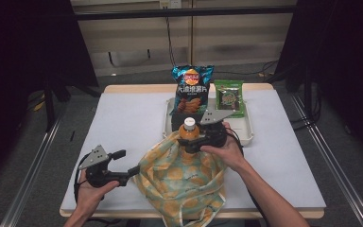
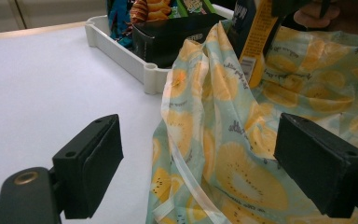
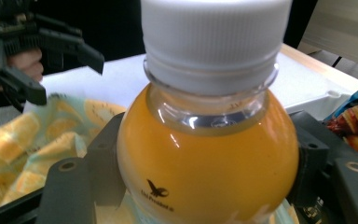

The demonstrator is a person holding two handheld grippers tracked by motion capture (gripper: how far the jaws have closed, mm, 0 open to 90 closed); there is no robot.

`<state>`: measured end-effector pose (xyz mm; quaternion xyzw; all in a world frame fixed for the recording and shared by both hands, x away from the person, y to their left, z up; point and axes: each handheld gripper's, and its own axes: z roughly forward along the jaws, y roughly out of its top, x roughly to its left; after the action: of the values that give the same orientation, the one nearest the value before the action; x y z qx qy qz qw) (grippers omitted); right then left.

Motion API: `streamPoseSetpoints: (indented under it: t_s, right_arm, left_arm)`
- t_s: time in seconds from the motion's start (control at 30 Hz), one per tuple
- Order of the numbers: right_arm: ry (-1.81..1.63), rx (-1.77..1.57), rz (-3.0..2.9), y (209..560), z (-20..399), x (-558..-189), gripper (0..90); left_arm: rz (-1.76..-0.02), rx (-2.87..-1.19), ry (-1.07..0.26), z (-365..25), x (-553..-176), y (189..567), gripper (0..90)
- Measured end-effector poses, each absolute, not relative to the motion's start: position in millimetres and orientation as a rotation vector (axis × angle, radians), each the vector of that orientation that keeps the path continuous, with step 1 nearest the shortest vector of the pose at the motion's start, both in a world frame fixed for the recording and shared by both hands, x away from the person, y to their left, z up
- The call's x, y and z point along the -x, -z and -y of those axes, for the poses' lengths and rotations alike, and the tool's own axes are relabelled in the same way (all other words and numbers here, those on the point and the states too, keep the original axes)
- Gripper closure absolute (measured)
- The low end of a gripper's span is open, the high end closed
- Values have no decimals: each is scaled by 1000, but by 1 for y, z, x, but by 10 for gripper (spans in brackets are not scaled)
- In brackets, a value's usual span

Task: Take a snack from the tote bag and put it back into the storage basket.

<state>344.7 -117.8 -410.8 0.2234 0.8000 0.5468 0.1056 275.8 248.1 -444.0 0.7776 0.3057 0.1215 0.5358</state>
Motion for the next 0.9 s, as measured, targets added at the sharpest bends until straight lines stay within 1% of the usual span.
streamPoseSetpoints:
  t_s: [0.6,0.9]
  right_arm:
    - [-1683,-673,-2274,382,132,-339,306]
    - [-1725,-689,-2226,364,147,-338,307]
  left_arm:
    - [-729,-1859,-287,-248,-276,444,148]
    - [-732,-1855,-287,-248,-276,444,148]
